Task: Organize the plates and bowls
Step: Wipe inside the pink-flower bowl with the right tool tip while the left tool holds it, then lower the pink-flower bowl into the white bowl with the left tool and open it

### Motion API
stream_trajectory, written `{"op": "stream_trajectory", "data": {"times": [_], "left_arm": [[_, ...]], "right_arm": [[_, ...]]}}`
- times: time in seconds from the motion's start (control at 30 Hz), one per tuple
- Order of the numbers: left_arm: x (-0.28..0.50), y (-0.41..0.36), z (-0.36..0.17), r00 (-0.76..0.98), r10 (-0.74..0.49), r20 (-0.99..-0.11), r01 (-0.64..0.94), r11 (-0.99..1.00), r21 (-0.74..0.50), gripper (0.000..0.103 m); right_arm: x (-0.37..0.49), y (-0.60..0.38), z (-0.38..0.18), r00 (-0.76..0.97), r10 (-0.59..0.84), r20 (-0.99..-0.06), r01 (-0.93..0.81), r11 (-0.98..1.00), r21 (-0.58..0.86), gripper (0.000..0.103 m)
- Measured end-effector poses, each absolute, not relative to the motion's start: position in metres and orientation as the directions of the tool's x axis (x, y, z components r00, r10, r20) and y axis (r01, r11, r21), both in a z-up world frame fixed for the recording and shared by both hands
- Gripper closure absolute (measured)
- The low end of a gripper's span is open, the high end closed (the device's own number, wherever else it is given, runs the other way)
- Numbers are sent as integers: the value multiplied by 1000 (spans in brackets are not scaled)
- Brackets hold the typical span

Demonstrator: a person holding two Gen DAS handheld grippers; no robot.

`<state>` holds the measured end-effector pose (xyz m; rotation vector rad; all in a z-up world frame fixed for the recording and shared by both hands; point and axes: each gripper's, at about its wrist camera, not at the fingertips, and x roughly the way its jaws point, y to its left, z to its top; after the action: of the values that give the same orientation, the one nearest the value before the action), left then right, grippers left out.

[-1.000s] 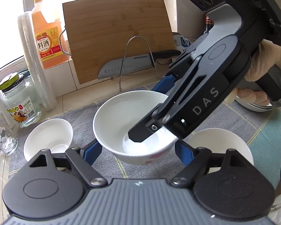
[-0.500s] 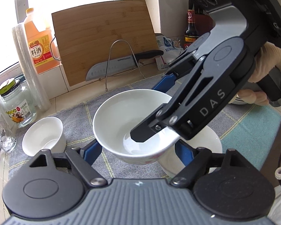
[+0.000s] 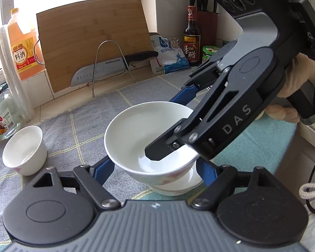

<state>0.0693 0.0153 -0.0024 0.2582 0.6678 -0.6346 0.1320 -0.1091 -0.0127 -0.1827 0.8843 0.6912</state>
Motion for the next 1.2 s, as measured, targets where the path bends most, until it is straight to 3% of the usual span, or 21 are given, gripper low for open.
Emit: {"op": "stream_trajectory", "data": {"times": [0.67,0.77,0.97,1.2], "left_arm": [[83,10,-19,540,-505,-673,656,754,-38,19],[85,12,-20,535,-513,-672,661,749,-45,17],[84,17,-20,527,-523,-670,669,742,-53,10],[80,40,-16,546,-515,-661,658,752,-42,9]], "right_arm": [[129,-116,-35,428,421,-800,-593,798,103,19],[130,-115,-35,424,424,-800,-598,794,104,17],[131,-113,-35,415,433,-800,-605,788,112,1],[138,-102,-23,431,434,-791,-627,774,83,0]]}}
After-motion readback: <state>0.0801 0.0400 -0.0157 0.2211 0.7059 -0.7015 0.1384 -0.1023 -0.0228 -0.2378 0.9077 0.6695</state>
